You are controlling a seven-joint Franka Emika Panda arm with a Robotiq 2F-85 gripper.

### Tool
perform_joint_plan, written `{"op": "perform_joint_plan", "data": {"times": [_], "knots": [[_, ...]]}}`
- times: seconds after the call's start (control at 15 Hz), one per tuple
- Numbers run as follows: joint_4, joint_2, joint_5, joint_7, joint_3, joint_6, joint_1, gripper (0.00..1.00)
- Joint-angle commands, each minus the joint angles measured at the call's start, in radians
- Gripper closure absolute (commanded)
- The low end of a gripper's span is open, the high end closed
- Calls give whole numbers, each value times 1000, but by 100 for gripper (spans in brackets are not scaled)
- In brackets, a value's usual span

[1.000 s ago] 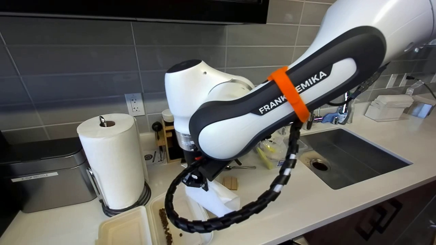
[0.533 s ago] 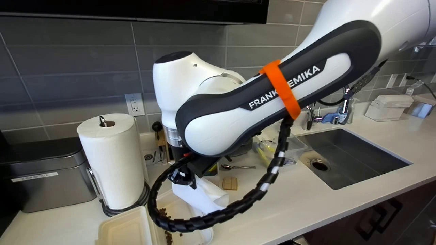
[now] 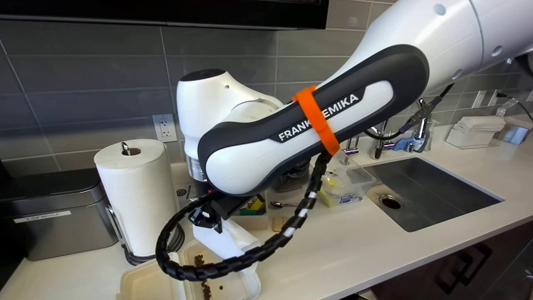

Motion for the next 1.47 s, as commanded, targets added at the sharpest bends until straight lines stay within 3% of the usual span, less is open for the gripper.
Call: {"op": "perform_joint_plan", "data": {"times": [0.0,0.67,1.4], "knots": [[66,61,26,44,-31,78,25,100],[40,85,1,96,-101,307,76,100],[-98,34,-5,143,-202,531,119,100]]}}
